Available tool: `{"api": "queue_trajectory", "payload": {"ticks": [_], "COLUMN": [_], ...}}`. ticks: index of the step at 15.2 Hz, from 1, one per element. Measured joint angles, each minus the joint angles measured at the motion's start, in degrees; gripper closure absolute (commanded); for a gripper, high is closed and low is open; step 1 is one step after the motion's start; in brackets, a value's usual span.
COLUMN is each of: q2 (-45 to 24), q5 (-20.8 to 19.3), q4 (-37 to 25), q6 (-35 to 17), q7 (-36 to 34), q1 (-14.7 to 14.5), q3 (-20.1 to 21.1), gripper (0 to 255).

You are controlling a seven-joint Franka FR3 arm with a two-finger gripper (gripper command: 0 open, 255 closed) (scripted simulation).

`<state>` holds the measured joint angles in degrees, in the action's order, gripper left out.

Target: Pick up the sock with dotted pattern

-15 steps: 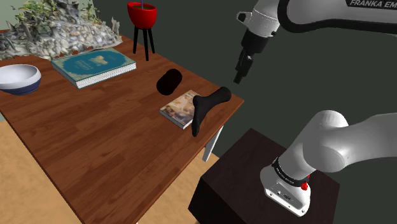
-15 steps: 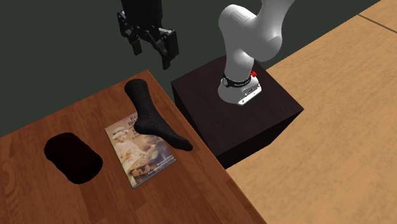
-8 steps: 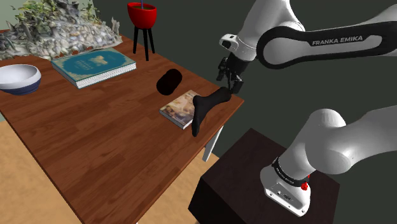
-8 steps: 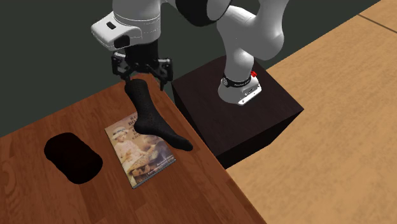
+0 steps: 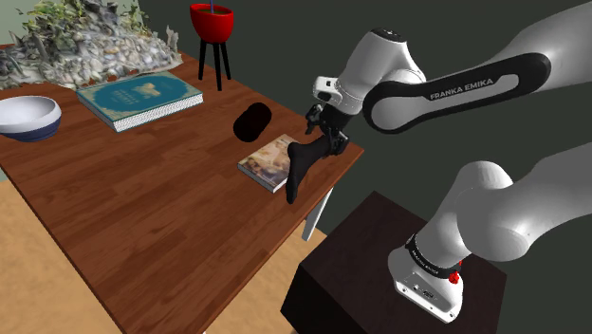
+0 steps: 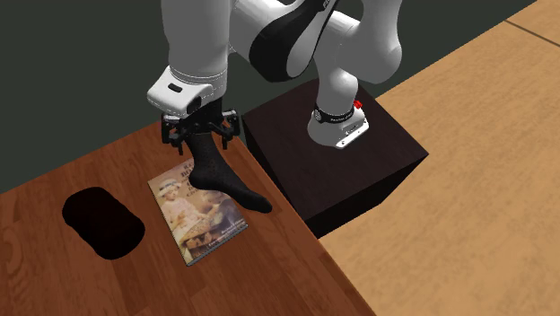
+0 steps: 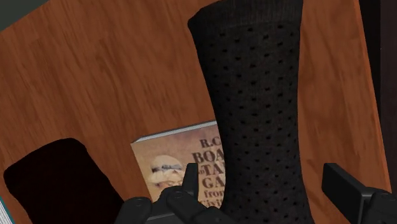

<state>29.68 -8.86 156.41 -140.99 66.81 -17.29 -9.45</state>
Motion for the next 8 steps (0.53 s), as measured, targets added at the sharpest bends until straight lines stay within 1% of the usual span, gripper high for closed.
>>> {"api": "queue_trajectory", "payload": {"ticks": [4, 5, 8], "q2": [-1.97, -2.15, -2.27], "q5": [-0.31, -0.33, -0.38], "q4": [1.8, 1.93, 2.03], "q6": [-3.79, -4.12, -4.4], "q7": [-0.08, -0.07, -0.01], "q1": [0.05, 0.07, 0.09], "q3": [-0.22, -0.25, -0.3], "gripper": [0, 255, 255]}}
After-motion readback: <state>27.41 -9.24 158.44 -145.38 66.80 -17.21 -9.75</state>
